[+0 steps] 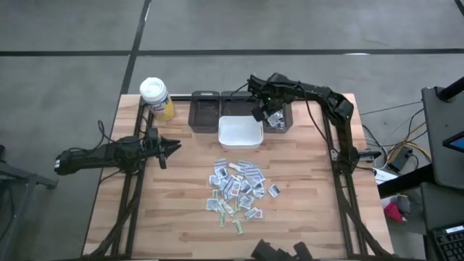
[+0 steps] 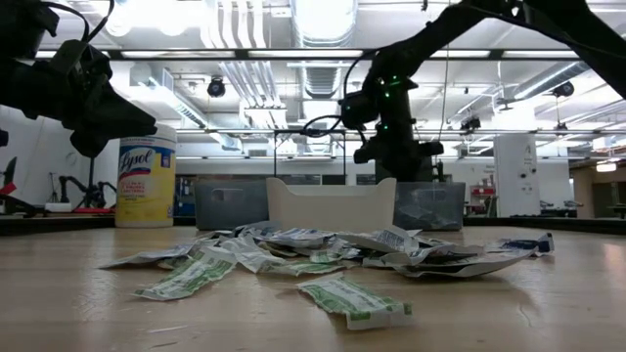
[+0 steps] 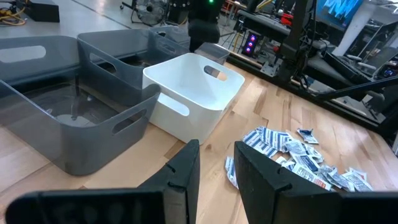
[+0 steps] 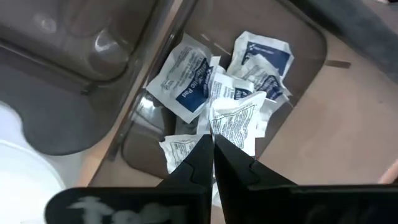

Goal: Pick & Place First Aid Supplies
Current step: Put the blue alcohol pad into the right black bin

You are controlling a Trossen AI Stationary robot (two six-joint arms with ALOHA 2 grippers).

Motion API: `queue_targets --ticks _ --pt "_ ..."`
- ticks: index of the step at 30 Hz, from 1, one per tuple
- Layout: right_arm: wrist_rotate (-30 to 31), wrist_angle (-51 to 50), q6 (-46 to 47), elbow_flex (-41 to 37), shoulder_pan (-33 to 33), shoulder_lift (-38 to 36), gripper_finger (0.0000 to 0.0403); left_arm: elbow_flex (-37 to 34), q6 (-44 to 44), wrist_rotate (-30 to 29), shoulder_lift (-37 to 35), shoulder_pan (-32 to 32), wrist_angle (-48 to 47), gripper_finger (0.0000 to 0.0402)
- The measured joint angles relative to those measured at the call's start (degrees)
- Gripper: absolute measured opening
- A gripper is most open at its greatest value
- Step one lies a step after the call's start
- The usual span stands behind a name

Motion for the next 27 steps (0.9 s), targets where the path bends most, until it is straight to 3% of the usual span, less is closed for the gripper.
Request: queue_targets --ticks 6,19,27 --pt "-1.40 0.71 -0.53 -0.44 -0.22 0.00 0.0028 0.00 0.00 0.00 0.00 0.01 0.00 0.0094" --pt "-4.00 -6.88 1.74 1.79 1.46 -4.71 0.0145 0.00 0.00 -0.02 0.00 0.01 0.00 0.0094" --pt "-6.25 -12.87 8.35 0.15 10.40 -10.65 0.0138 -0.01 0.00 0.00 0.00 0.00 0.00 0.0094"
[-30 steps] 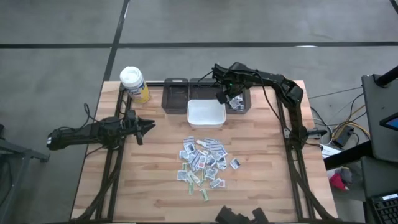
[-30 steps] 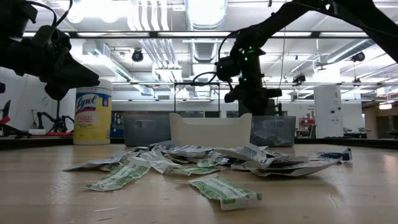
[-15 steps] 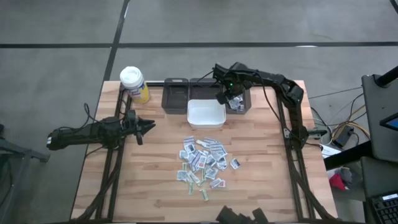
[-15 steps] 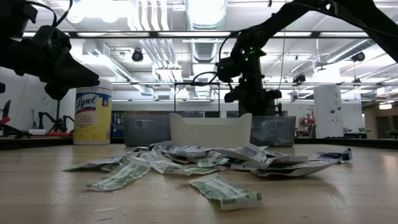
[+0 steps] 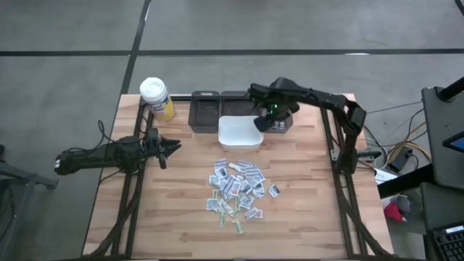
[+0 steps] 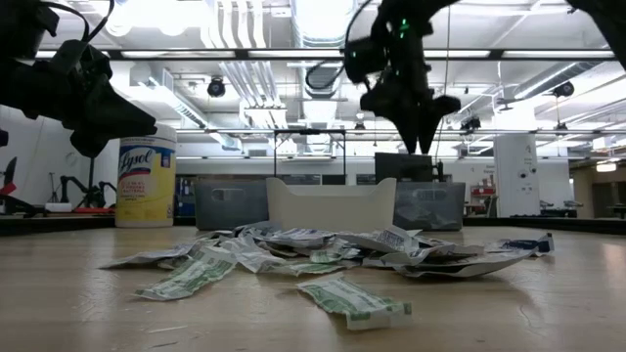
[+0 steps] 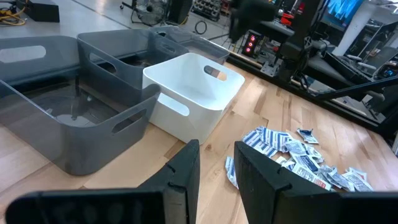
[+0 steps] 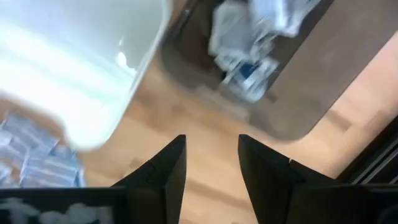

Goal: Pick & Place First Aid Supplies
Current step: Put the blue alcohol pad into the right black bin

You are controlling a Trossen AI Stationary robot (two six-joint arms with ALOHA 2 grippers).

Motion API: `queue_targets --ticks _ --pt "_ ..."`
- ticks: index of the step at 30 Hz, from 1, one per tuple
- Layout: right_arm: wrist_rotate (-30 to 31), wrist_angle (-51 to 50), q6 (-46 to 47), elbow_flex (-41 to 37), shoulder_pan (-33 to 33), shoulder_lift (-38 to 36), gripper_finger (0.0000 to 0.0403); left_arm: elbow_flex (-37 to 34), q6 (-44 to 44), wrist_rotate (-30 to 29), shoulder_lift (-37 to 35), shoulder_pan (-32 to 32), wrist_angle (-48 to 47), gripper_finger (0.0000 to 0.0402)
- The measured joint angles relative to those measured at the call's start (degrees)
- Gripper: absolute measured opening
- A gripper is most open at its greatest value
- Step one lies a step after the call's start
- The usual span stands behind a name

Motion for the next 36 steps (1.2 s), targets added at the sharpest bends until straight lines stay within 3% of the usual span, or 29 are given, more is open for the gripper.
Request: queue_targets --ticks 13,20,28,36 --pt "-6.07 -1.86 12.95 -7.10 23.58 -1.56 0.0097 0.01 0.00 -0.02 0.00 0.02 0.00 0.0094" --pt "-8.31 2.16 17.32 -11.71 33.27 -1.55 0.0092 0.02 0.00 -0.02 0.00 0.00 0.00 0.0094" --pt "-12.10 9.81 19.26 -18.64 39.01 -1.56 0.0117 0.01 0.00 0.00 -0.02 0.00 0.00 0.0094" --pt "-12.53 17.74 18.78 -23.95 39.89 -1.55 0.0134 0.00 0.00 0.00 -0.01 0.01 0.00 0.0094"
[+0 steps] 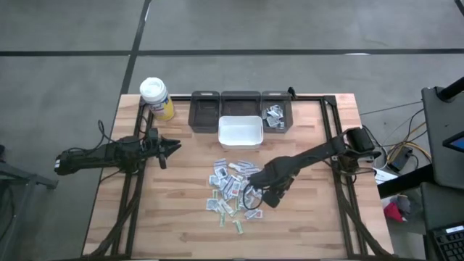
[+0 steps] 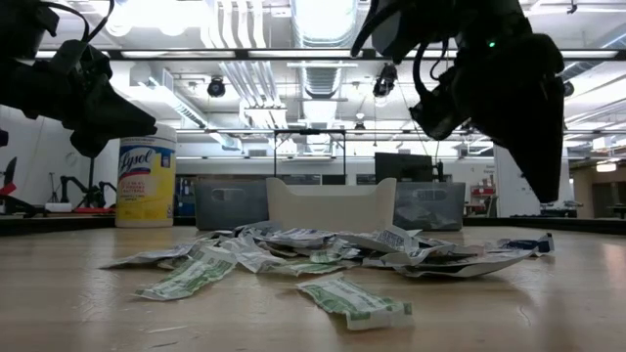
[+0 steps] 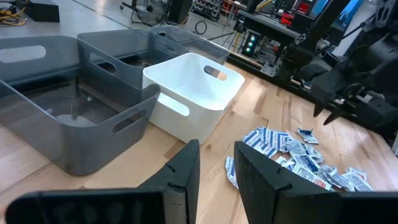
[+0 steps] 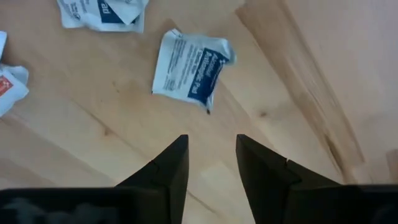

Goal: Pick & Place First Aid Supplies
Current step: Put the blue alcohol pad into the right black bin

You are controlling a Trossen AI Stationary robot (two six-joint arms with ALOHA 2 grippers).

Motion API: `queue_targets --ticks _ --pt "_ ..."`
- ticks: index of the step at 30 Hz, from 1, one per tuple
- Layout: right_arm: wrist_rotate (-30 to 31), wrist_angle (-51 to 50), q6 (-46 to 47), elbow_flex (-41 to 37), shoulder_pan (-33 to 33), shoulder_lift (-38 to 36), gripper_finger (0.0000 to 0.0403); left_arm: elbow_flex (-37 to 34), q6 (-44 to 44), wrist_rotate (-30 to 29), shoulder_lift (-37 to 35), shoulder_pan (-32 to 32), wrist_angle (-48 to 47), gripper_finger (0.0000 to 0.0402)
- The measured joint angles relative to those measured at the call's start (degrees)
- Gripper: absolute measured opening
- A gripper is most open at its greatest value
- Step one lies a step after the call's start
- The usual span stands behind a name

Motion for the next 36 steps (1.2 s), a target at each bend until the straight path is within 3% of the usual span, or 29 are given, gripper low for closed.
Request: queue_targets --ticks 22,36 --pt "1.74 13.00 -4.07 -8.03 -1.96 0.00 0.0135 0.02 0.00 0.00 0.01 0.01 0.00 0.0094" --pt "1.53 17.91 0.96 -12.39 -2.44 -0.30 0.0120 0.01 0.00 0.00 0.00 0.01 0.00 0.0094"
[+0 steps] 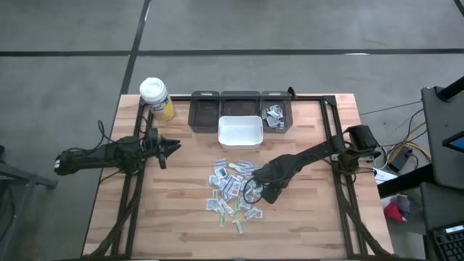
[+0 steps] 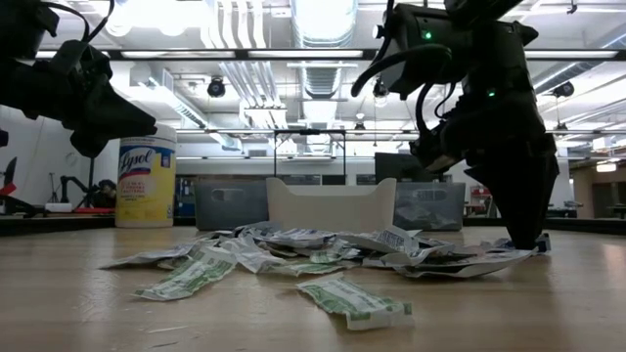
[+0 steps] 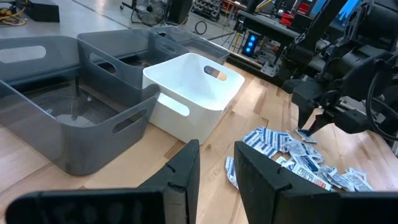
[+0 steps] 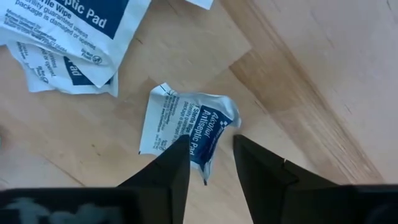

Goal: Pick & Place First Aid Supplies
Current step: Put the blue alcohol pad into the right black bin

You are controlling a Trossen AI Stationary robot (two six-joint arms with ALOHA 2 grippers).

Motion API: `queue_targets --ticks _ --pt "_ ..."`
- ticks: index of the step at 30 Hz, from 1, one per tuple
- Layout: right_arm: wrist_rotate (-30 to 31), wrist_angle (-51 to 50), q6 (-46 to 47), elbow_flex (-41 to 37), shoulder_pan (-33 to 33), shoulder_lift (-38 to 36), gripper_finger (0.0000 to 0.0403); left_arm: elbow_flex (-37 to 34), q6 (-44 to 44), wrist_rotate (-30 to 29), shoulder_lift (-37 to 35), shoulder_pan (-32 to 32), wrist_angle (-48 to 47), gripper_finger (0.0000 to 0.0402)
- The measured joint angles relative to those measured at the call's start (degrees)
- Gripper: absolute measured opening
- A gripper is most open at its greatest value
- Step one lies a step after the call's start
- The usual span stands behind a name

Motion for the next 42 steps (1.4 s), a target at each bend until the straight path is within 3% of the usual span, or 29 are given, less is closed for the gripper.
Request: queue_targets --ticks 17,36,42 --pt "0.55 -2.73 4.68 1.79 -0.09 0.06 0.0012 0.01 0.00 -0.01 0.01 -0.01 0.00 0.0094" --pt "1.94 -23.25 4.48 15.66 -0.23 -0.02 0.0008 0.00 0.00 -0.01 0.01 0.00 0.00 0.0094" --pt "5.47 -30.47 4.46 21.93 -0.17 -0.09 0.0008 -0.01 0.00 0.00 0.01 0.00 0.00 0.0094"
